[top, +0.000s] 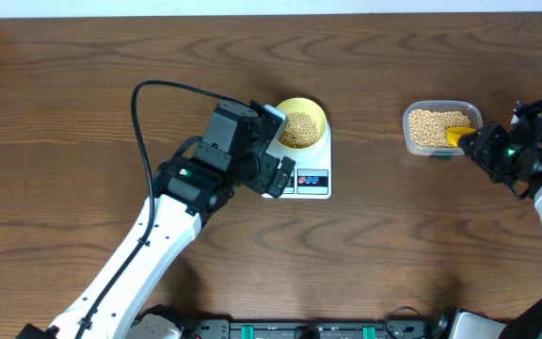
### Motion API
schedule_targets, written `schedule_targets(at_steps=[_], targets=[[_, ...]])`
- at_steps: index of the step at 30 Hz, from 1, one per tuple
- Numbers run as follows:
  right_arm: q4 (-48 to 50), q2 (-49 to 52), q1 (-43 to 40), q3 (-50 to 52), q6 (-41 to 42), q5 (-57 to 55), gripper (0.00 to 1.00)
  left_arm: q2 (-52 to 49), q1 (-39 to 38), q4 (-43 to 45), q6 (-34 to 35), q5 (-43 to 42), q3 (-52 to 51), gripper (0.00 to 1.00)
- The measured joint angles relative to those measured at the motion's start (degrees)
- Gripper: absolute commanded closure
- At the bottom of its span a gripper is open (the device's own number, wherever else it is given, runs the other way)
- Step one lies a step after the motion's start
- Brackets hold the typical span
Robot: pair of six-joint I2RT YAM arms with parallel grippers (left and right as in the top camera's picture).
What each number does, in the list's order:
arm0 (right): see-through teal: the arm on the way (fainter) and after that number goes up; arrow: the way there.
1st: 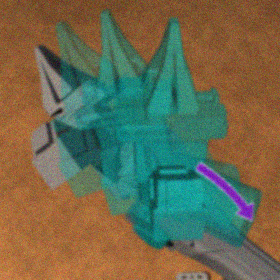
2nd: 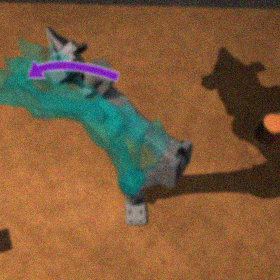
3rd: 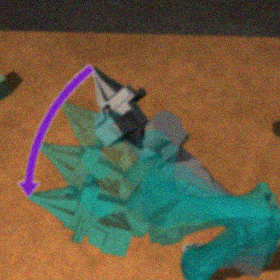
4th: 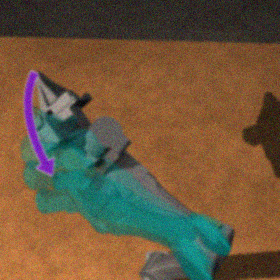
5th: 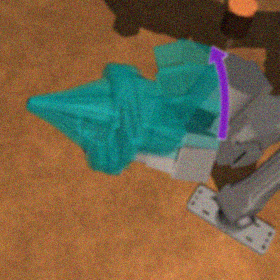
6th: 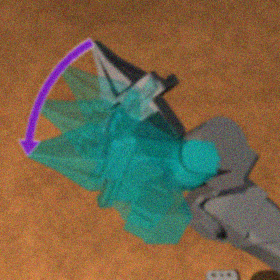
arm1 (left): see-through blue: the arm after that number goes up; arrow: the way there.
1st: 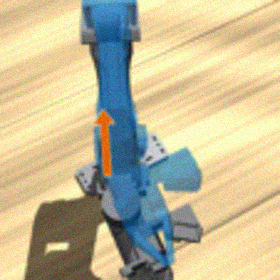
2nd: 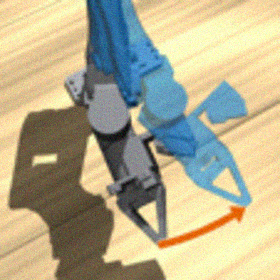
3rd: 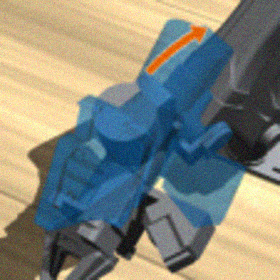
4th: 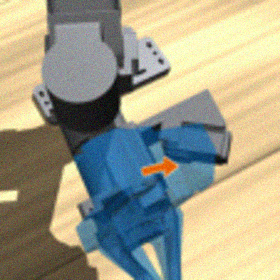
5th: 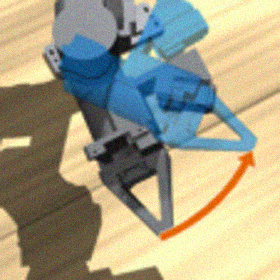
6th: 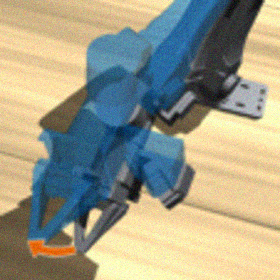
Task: Scoop item into bowl and weigh 50g on scale
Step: 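Lower the scoop into the tub and open the right gripper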
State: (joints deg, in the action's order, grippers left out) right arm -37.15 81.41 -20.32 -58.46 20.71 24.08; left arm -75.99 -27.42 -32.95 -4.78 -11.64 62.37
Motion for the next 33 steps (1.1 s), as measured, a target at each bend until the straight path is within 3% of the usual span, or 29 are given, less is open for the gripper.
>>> schedule_targets(at_steps=[4,9,20,33], targets=[[-0.50,0.00,0.00,0.00,-0.20,-0.87,0.18,0.00,0.00,0.00,0.00,0.02,0.00,0.02],[-2.99,0.00,0.00,0.00,-0.24,-4.48,0.01,0.00,0.00,0.00,0.00,0.00,0.00,0.02],[-5.90,-0.59,-0.04,0.00,-0.17,-8.09,0.01,0.00,0.00,0.00,0.00,0.02,0.00,0.02],[-7.34,-17.79,-0.04,0.00,-5.25,-7.13,0.01,0.00,0.00,0.00,0.00,0.00,0.00,0.02]])
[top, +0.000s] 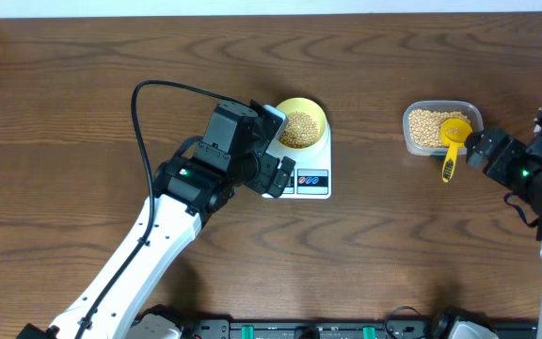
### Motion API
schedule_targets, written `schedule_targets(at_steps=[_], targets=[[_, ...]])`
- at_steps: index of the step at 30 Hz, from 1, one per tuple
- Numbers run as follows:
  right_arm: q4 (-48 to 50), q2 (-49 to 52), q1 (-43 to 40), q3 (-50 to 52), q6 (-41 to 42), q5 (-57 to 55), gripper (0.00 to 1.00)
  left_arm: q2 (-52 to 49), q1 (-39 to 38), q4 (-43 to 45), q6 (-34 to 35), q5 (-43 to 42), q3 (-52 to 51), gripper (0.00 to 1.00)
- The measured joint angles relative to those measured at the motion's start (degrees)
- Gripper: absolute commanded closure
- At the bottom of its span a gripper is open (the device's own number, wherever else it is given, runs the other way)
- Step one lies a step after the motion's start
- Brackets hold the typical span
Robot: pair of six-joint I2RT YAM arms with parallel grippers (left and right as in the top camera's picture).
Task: Scoop item into bowl and weigh 50g on scale
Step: 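Lower the scoop into the tub and open the right gripper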
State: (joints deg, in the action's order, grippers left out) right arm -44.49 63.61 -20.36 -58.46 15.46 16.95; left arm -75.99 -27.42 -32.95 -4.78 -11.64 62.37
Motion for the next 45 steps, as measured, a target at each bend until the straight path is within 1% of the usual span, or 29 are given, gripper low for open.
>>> schedule_targets(at_steps=[23,32,35,45], targets=[[-1.14,-0.94,0.00,0.00,-1.90,0.15,0.01,0.00,0.00,0.00,0.00,0.00,0.00,0.02],[0.13,-1.31,0.00,0.00,-10.84,0.13,0.01,0.00,0.00,0.00,0.00,0.00,0.00,0.02],[-1.64,-1.92,0.00,0.00,-12.09,0.07,0.01,0.00,0.00,0.00,0.00,0.02,0.00,0.02],[-1.57,-2.08,0.00,0.00,-13.18,-0.13,0.01,0.00,0.00,0.00,0.00,0.00,0.00,0.02]])
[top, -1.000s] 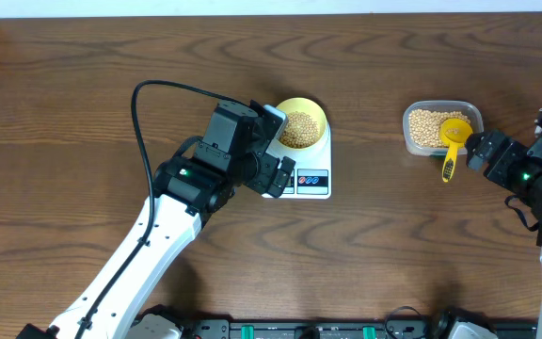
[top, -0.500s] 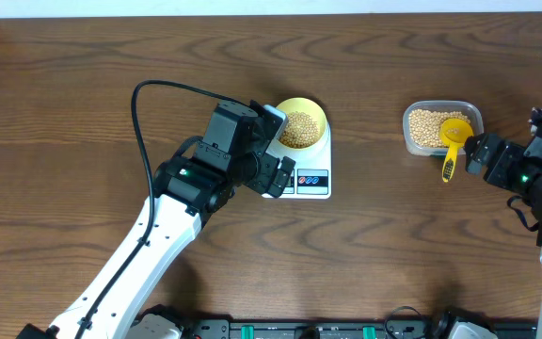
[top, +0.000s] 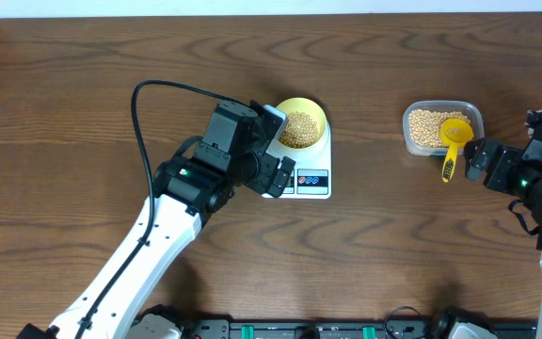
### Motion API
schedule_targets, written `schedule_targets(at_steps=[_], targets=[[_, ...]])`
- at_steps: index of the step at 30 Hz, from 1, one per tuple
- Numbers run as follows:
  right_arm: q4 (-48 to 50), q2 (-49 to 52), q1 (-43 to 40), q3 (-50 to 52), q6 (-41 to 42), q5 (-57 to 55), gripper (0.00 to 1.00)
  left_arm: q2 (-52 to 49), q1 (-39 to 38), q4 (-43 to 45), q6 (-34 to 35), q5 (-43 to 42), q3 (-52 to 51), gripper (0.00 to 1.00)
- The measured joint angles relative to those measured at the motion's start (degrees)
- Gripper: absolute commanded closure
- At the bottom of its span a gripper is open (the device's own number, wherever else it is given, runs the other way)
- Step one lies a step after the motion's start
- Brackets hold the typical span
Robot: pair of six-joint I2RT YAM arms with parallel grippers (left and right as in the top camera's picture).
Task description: Scoop item into bowl and weigh 50g on scale
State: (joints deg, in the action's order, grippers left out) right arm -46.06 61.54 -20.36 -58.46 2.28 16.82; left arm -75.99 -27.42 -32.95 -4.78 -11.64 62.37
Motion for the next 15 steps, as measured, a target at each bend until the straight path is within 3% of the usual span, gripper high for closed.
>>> schedule_targets(at_steps=[15], targets=[[2.69,-1.79,0.46,0.02,-0.55,-0.11,0.01,0.00,0.00,0.00,0.00,0.00,0.00,0.02]])
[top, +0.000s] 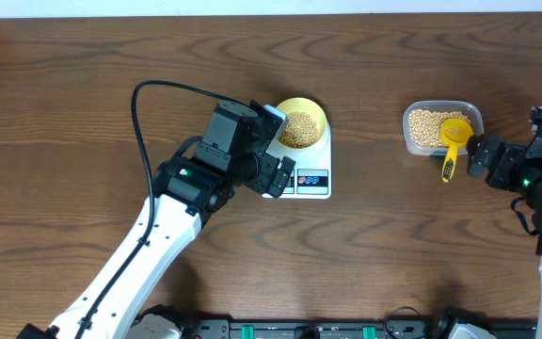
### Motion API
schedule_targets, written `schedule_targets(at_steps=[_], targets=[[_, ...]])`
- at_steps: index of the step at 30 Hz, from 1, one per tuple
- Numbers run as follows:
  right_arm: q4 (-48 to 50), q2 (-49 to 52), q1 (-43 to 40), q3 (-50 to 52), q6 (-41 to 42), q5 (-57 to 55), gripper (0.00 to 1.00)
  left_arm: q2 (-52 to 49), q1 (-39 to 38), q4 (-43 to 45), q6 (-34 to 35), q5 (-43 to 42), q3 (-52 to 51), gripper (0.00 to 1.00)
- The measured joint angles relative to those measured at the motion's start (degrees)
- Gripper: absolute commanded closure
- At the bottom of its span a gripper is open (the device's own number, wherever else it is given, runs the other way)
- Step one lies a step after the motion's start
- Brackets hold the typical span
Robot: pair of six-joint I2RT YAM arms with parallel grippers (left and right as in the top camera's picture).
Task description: Scoop item into bowl and weigh 50g on scale
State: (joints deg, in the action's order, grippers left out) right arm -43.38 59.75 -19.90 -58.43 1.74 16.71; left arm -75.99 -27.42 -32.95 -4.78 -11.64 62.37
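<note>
A yellow bowl (301, 125) of soybeans stands on the white scale (314, 181). My left gripper (279, 177) hangs over the scale's front left corner, and its jaws are hidden by the wrist. A clear container (441, 127) of soybeans stands to the right. The yellow scoop (454, 139) lies with its cup in the container and its handle over the front rim. My right gripper (479, 157) is open just right of the handle's end, holding nothing.
The left arm's black cable (149, 104) loops over the table left of the scale. The table's far edge runs along the top of the view. A dark rail lies along the near edge.
My right arm has shifted slightly to the right, a little farther from the scoop's handle. The scoop, bowl, scale and left arm have not moved.
At first my right gripper held the scoop in the container of soybeans. A second later the scoop lay free with its handle over the rim, and the gripper stood open beside it. It has since edged away to the right. The left arm stayed at the scale throughout.
</note>
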Motion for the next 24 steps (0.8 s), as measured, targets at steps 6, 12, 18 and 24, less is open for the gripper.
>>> schedule_targets(at_steps=[6,12,18,24], targets=[[6.23,-7.74,5.62,3.45,-6.99,0.17,0.01,0.00,0.00,0.00,0.00,0.02,0.00,0.02],[17.44,-16.41,7.37,15.30,-9.64,0.26,0.01,0.00,0.00,-0.02,0.00,0.00,0.00,0.02],[30.60,-27.08,7.74,29.73,-7.39,0.24,0.01,0.00,0.00,0.00,0.00,0.02,0.00,0.02],[39.36,-36.48,10.16,40.81,-6.29,0.26,0.01,0.00,0.00,0.00,0.00,0.02,0.00,0.02]])
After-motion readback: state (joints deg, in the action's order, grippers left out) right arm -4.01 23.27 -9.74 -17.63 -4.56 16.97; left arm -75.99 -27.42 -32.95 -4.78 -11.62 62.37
